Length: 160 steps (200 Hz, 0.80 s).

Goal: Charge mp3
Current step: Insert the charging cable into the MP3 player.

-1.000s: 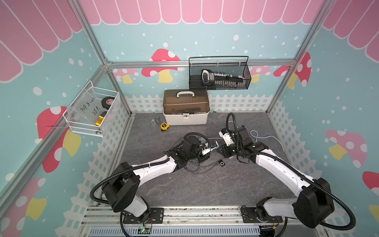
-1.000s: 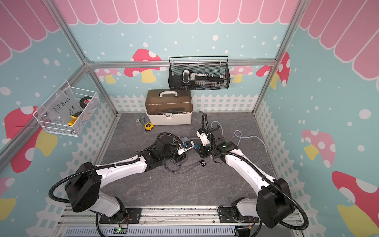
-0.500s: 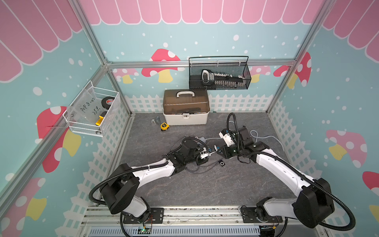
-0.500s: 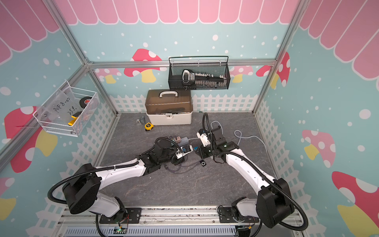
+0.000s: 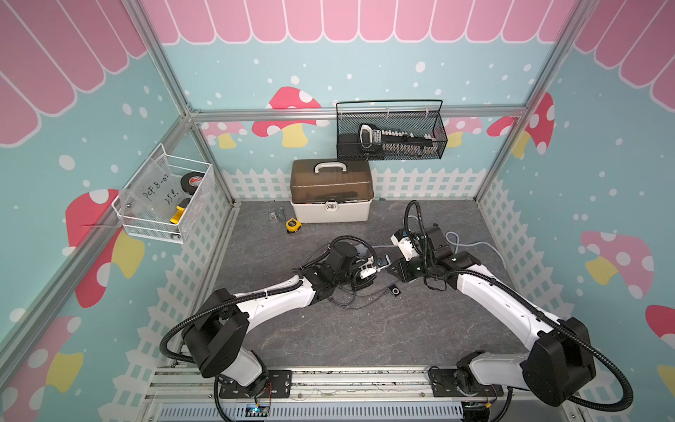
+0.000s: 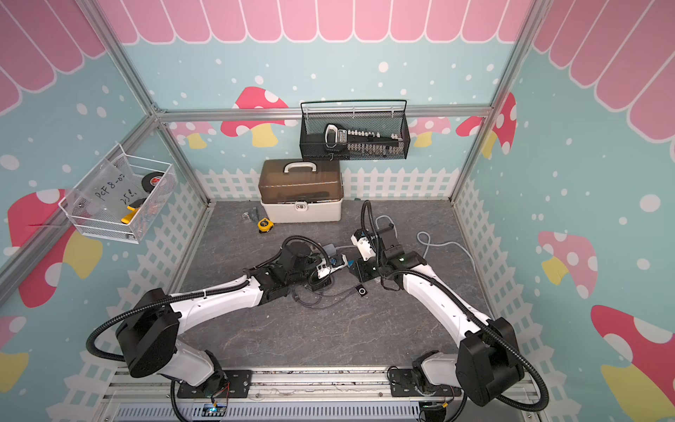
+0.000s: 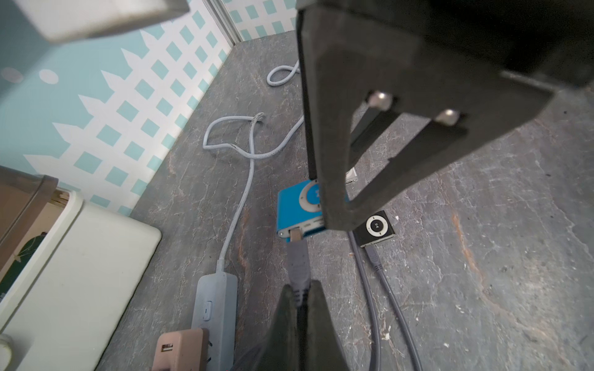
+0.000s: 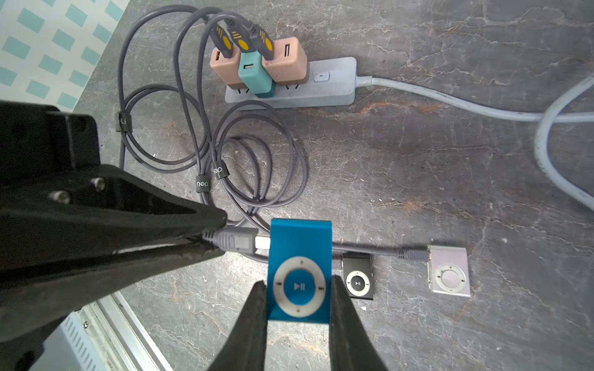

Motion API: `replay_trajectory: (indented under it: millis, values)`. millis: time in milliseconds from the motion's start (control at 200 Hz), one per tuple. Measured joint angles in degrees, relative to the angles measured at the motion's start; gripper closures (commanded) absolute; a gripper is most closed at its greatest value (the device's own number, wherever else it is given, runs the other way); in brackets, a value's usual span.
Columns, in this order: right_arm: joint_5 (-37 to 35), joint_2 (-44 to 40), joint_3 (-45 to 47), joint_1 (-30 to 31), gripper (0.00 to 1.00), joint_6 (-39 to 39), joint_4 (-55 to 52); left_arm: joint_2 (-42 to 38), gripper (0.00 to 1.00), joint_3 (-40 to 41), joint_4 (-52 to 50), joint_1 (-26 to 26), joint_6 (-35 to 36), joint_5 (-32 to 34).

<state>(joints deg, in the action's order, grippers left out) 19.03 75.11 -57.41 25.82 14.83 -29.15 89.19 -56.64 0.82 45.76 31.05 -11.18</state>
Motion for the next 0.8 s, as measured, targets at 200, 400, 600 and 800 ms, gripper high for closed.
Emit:
replay_trajectory:
  millis: [200,400,600,800]
  values:
    - [-1.9,-1.9,0.2,0.1,0.95,-1.5,0.1,0.4,1.0,-1.9,-2.4,0.1,-4.0,-0.3]
    - [-2.1,-6.4,2.9,0.9,0.95,-2.3,2.1,-3.0,1.0,-0.3,-1.9,1.3,-8.2,0.5]
    - [-4.2,-14.3,6.3,1.3,0.97,-2.4,3.0,-7.5,1.0,0.5,-2.4,3.9,-10.1,1.6]
    - [-7.7,-17.9,7.1,1.8,0.97,-3.3,2.4,-9.6,1.0,1.1,-3.7,4.8,-11.4,2.8]
